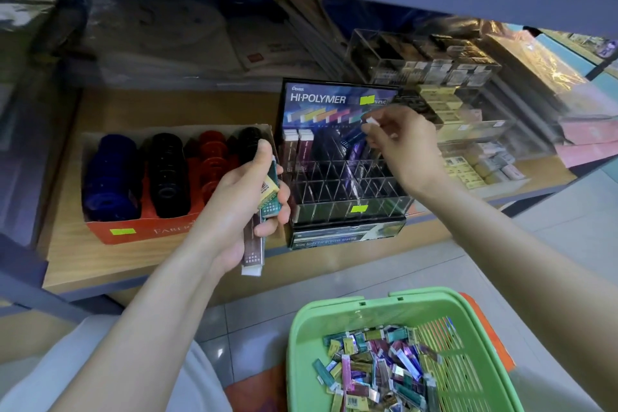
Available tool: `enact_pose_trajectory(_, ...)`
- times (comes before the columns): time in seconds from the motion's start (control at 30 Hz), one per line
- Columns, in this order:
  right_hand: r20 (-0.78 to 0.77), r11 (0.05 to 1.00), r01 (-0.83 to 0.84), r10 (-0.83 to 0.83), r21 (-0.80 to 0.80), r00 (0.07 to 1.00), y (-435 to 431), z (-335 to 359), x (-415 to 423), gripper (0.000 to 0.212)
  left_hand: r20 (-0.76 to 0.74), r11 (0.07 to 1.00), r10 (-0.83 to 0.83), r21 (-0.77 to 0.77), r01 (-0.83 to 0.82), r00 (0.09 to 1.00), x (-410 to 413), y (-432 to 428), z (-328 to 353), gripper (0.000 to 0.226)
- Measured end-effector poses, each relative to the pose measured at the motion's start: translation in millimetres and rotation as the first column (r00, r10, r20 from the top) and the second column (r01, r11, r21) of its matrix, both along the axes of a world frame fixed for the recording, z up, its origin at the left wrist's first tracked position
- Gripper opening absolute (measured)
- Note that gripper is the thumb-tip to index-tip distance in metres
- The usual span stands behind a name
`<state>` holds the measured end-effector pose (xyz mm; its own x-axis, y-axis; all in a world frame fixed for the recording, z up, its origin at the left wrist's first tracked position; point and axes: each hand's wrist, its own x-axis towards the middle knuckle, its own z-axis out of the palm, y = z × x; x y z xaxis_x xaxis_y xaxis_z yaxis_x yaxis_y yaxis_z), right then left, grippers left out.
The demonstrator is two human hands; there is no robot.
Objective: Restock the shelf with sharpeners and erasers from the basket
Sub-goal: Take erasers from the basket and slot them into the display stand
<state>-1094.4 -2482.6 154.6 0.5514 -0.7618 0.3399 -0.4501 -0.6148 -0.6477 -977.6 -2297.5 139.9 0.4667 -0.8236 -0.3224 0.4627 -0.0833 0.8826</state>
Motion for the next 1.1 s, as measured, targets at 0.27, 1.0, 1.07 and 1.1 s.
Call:
enact_pose_trajectory(0.27, -0.072, 0.988, -0.151, 0.149, -0.023, 0.986, -5, -7, 31, 0.005, -0.053, 0.999, 0.017, -0.038, -0.019, 0.998, 7, 1, -3, 0.015)
enact_pose_trajectory(1.0, -0.013, 0.978, -0.206, 0.206, -0.006, 0.978, 33, -6, 22, 0.006, 0.152, 0.994, -0.082, -0.062, 0.093, 0.985, 0, 1, -5, 0.031)
enact_pose_trajectory(1.07, 0.049, 0.936, -0.348, 0.346, 0.058, 0.937, 54, 0, 3, 0.011, 0.128, 0.993, -0.096, -0.054, 0.103, 0.987, -2, -1, -6, 0.032)
enact_pose_trajectory(1.1, 0.027, 0.907, -0.420, 0.419, 0.038, 0.907, 60, 1, -6, 0.017, 0.115, 0.991, -0.114, -0.056, 0.121, 0.987, -5, -2, -6, 0.032)
